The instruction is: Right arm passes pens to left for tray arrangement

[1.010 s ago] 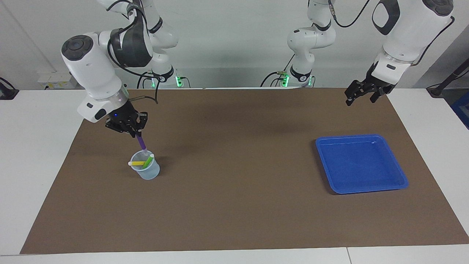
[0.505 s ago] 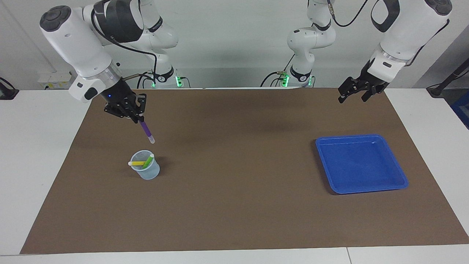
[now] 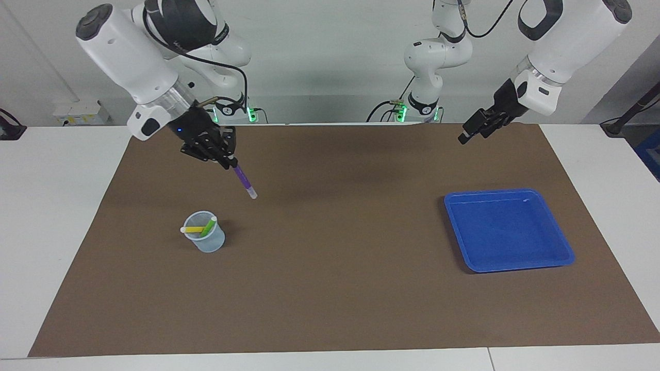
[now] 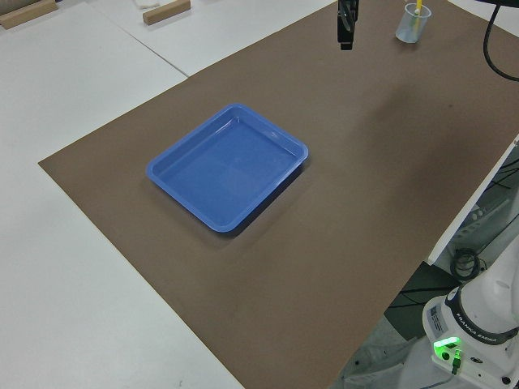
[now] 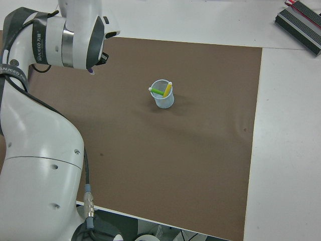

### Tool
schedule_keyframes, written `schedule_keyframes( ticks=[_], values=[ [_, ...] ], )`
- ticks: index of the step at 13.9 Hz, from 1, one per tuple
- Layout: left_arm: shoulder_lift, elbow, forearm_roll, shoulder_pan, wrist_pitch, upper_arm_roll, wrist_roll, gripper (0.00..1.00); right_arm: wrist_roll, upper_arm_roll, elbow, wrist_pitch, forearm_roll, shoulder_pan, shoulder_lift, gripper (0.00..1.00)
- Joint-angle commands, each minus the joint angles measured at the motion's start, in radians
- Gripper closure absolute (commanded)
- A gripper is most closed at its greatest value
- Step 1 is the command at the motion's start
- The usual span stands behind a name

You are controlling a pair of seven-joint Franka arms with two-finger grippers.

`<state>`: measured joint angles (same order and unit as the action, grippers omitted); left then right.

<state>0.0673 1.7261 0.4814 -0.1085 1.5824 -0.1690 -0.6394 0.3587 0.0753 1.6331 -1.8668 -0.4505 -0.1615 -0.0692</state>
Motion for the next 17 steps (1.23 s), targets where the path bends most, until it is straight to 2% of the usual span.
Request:
schedule_keyframes(
  ticks=[1,3,6,10,13,17],
  values=[
    [0.061,0.124,0.123,0.007,0.08,0.008,-0.149,0.14,0.13,-0.002,0.028,-0.084,-0.091,-0.036,0.0,0.93],
    [0.052,0.145,0.161,0.009,0.106,0.006,-0.169,0.14,0.216,-0.002,0.031,-0.142,-0.134,-0.068,-0.015,0.93],
    [0.04,0.21,0.354,0.009,0.183,0.008,-0.328,0.17,0.342,-0.002,0.04,-0.242,-0.2,-0.145,-0.034,0.93],
    [0.025,0.219,0.388,0.123,0.338,0.006,-0.494,0.19,0.497,-0.002,0.04,-0.385,-0.237,-0.26,-0.082,0.94],
    [0.013,0.242,0.422,0.145,0.409,0.006,-0.523,0.2,0.575,-0.002,0.036,-0.483,-0.249,-0.34,-0.116,0.94],
    [-0.015,0.254,0.424,0.167,0.481,0.006,-0.522,0.23,0.583,-0.002,0.037,-0.486,-0.249,-0.345,-0.119,0.94]
  ],
)
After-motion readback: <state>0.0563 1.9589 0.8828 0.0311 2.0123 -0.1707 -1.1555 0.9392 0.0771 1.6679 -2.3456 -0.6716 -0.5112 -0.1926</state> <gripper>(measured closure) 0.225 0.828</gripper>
